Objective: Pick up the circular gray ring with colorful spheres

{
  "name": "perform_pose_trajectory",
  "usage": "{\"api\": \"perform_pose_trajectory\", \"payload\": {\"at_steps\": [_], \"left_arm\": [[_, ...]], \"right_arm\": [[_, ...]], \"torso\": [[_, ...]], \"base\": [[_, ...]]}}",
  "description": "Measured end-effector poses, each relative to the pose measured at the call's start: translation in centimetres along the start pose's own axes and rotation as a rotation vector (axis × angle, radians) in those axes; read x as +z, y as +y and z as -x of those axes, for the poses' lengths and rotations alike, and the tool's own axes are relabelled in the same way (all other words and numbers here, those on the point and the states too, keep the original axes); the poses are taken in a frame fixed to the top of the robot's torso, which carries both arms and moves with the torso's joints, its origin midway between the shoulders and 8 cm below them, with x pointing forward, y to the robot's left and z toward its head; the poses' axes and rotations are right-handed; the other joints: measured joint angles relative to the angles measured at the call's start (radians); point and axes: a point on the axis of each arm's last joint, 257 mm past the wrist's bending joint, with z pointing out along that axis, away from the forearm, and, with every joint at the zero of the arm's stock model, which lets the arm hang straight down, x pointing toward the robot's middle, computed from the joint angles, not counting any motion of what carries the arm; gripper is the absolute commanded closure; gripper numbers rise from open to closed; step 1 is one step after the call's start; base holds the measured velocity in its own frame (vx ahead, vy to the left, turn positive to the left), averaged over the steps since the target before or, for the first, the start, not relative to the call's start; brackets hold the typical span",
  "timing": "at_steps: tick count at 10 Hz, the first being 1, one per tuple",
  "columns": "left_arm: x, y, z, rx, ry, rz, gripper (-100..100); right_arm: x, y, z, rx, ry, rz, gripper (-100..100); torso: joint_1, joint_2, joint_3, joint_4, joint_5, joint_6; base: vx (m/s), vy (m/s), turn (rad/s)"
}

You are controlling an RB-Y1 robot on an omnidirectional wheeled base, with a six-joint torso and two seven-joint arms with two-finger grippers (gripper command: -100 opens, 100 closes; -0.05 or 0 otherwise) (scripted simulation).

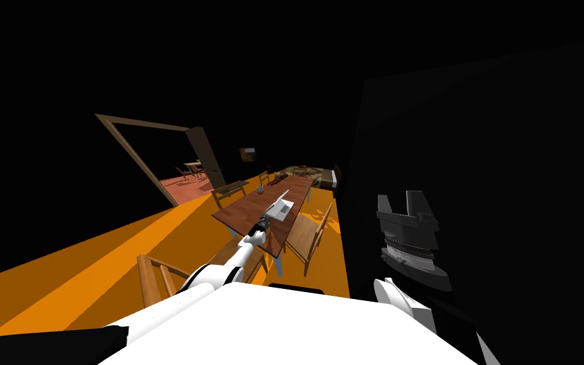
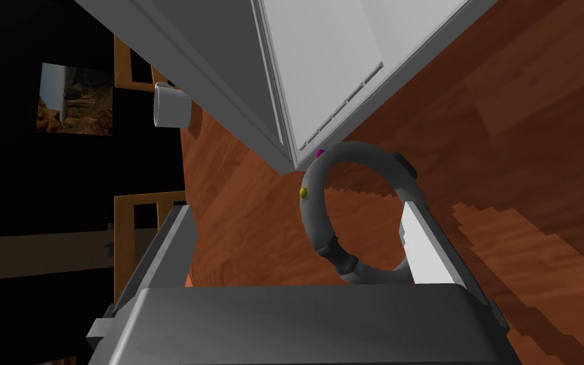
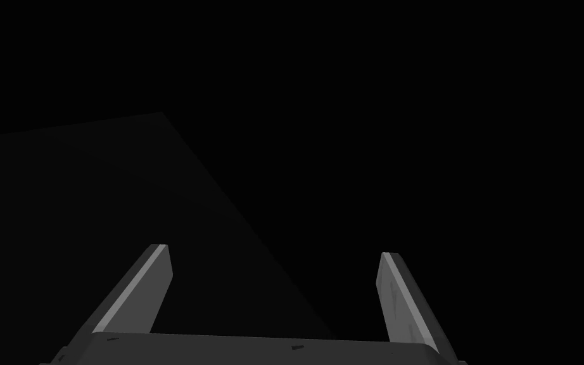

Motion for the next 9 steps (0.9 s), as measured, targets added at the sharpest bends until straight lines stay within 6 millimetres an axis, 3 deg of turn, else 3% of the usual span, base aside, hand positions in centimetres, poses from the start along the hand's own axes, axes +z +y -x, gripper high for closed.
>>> {"api": "perform_pose_trajectory", "payload": {"at_steps": [5, 6, 7, 9], "left_arm": [[0.7, 1.3, -0.4, -0.002, -0.014, 0.064, -100], [0.7, 1.3, -0.4, -0.002, -0.014, 0.065, 0], [0.7, 1.3, -0.4, -0.002, -0.014, 0.065, -100], [0.3, 2.3, 0.0, -0.004, -0.018, 0.064, -100]], "right_arm": [[0.0, 0.0, 0.0, 0.000, 0.000, 0.000, 0], [0.0, 0.0, 0.0, 0.000, 0.000, 0.000, 0], [0.0, 0.0, 0.0, 0.000, 0.000, 0.000, 0], [0.0, 0.0, 0.0, 0.000, 0.000, 0.000, 0]], "torso": [[0.001, 0.001, 0.000, 0.000, 0.000, 0.000], [0.000, 0.001, 0.001, 0.000, 0.000, 0.000], [-0.001, 0.002, 0.001, 0.000, 0.000, 0.000], [0.000, -0.007, -0.004, -0.002, 0.000, 0.000]], "base": [[0.015, 0.030, -0.010], [0.000, 0.000, 0.000], [0.124, 0.026, -0.037], [0.116, 0.023, -0.014]]}}
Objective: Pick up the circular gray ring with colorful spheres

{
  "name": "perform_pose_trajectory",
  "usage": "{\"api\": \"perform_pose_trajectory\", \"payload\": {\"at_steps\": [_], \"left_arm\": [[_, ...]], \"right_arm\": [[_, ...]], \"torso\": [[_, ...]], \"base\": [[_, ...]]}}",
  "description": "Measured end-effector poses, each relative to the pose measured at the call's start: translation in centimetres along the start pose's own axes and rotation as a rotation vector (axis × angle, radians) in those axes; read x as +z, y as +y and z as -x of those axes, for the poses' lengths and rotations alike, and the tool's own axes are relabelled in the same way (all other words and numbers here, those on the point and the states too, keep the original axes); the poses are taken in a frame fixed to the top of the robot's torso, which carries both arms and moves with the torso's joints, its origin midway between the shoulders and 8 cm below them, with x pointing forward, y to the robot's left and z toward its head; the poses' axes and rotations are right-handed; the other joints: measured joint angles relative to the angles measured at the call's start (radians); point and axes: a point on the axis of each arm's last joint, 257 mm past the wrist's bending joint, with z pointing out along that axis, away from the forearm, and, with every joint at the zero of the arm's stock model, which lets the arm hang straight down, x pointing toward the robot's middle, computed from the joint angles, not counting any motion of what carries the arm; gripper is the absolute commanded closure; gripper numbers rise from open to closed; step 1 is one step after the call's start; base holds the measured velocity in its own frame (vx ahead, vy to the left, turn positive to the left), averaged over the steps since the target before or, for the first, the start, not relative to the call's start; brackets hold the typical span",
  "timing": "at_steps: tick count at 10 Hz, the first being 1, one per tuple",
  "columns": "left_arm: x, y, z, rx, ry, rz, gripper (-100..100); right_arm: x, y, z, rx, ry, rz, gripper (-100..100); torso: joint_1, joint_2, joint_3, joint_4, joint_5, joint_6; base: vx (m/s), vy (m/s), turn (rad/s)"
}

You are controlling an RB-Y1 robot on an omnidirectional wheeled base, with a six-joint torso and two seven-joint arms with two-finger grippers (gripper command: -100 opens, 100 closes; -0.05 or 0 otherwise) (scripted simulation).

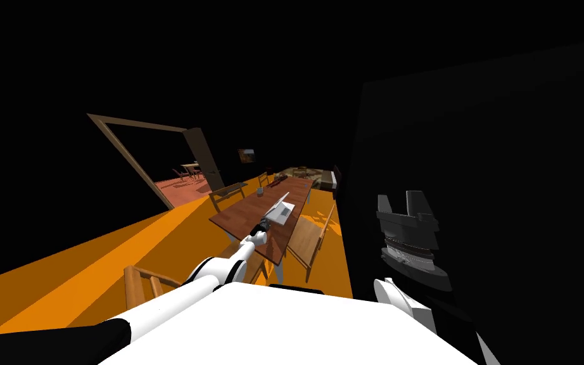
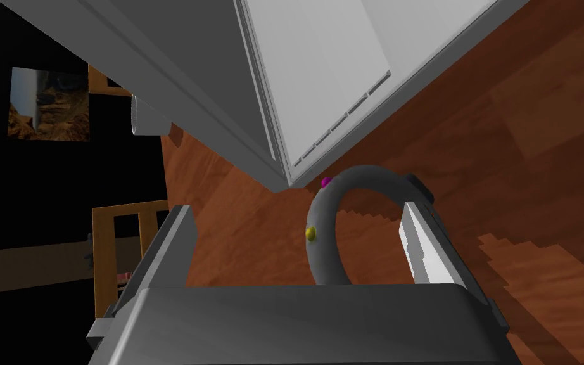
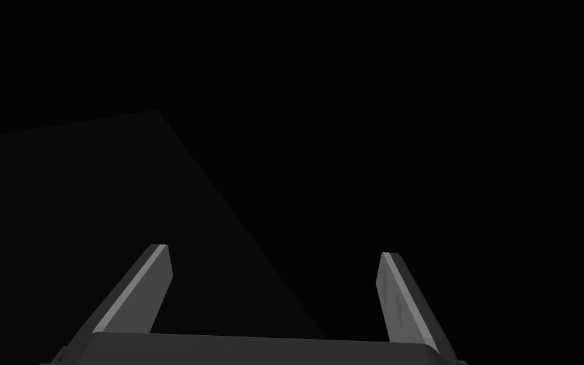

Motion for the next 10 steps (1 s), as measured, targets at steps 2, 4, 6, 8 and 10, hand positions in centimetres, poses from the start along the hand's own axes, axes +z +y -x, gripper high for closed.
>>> {"api": "perform_pose_trajectory", "payload": {"at_steps": [2, 4, 6, 8, 10], "left_arm": [[0.00, -0.05, -0.02, 0.000, 0.000, -0.001, 100], [0.00, -0.04, -0.03, 0.001, 0.000, -0.001, 100], [0.00, -0.01, -0.03, 0.001, 0.000, 0.000, 0], [0.05, -0.34, -0.12, 0.000, 0.002, -0.003, 100], [0.23, -0.79, -0.25, 0.002, 0.003, -0.001, 0]], "right_arm": [[0.00, 0.00, 0.00, 0.000, 0.000, 0.000, 0], [0.01, 0.00, 0.00, 0.000, 0.000, 0.000, 0], [0.01, 0.00, 0.00, 0.000, 0.000, 0.000, 0], [0.01, 0.00, 0.00, 0.000, 0.000, 0.000, 0], [0.01, 0.00, -0.01, 0.000, 0.000, 0.000, 0]], "torso": [[-0.002, 0.007, 0.004, 0.001, 0.000, 0.000], [-0.002, 0.008, 0.005, 0.002, 0.000, 0.000], [-0.002, 0.009, 0.005, 0.002, 0.000, 0.000], [-0.003, 0.012, 0.006, 0.002, 0.000, 0.000], [-0.003, 0.014, 0.008, 0.003, -0.001, 0.000]], "base": [[0.006, 0.001, 0.001], [0.000, 0.000, 0.000], [0.000, 0.000, 0.000], [-0.097, -0.028, 0.028], [-0.042, -0.011, 0.005]]}}
